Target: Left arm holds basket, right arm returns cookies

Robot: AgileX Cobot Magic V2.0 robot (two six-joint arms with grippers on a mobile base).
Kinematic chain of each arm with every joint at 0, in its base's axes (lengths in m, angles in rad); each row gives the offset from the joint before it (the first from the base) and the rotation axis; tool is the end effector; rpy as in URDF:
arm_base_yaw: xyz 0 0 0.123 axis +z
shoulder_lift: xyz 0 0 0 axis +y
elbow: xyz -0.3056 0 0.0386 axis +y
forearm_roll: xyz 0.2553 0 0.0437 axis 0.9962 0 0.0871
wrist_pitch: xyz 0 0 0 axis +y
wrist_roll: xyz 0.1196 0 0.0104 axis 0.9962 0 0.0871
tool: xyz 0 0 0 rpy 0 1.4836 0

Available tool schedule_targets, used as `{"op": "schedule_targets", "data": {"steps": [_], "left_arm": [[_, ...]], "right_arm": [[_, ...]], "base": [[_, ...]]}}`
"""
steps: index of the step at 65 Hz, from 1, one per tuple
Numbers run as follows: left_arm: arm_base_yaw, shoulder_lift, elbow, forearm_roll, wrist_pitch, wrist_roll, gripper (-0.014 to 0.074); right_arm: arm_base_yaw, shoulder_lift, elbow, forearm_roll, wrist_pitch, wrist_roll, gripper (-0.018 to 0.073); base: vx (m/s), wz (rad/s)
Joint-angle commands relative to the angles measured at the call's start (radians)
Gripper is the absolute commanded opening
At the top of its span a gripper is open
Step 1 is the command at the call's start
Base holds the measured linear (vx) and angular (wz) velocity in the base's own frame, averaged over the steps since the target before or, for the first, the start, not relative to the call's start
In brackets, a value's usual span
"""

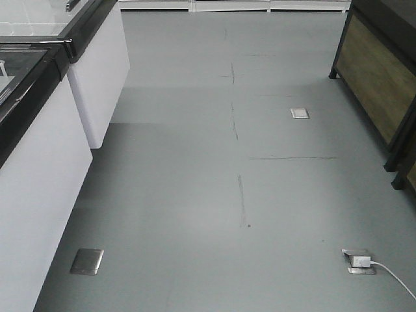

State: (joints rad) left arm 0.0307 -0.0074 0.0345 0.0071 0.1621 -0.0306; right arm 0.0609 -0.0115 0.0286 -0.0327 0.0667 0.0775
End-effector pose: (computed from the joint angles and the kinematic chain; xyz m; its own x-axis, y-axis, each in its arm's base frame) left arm 0.0699 0.0023 0.1838 -0.1010 -0.0267 -0.9945 -0.0342 0.9991 -0.0234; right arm 0.0699 0.0040 0.1978 0.0008 0.0450 -0.9990 -0.0588 0.9973 0.0449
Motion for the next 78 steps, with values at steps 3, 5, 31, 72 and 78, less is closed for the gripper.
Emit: {"op": "schedule_targets", "data": {"steps": [3,5,31,72,78], "left_arm": [[0.001,-0.017,-0.036,-0.001,-0.071,0.0,-0.0006],[0.001,-0.017,-0.036,-0.001,-0.071,0.0,-0.0006],[0.001,-0.017,-0.036,-0.001,-0.071,0.0,-0.0006],[0.001,-0.017,-0.036,-0.001,-0.071,0.0,-0.0006],[0.001,-0.017,-0.036,-0.001,-0.071,0.0,-0.0006]], "right_arm": [[-0.001,-0.013,0.017,-0.01,-0.076,0.001,-0.0011],[-0.001,-0.013,0.017,-0.01,-0.076,0.001,-0.0011],[-0.001,-0.013,0.017,-0.01,-0.076,0.001,-0.0011],[-0.001,-0.013,0.017,-0.01,-0.076,0.001,-0.0011],[-0.001,-0.013,0.017,-0.01,-0.076,0.001,-0.0011]], "base": [[0.0,0.0],[0.0,0.0],[0.0,0.0],[0.0,0.0],[0.0,0.0]]}}
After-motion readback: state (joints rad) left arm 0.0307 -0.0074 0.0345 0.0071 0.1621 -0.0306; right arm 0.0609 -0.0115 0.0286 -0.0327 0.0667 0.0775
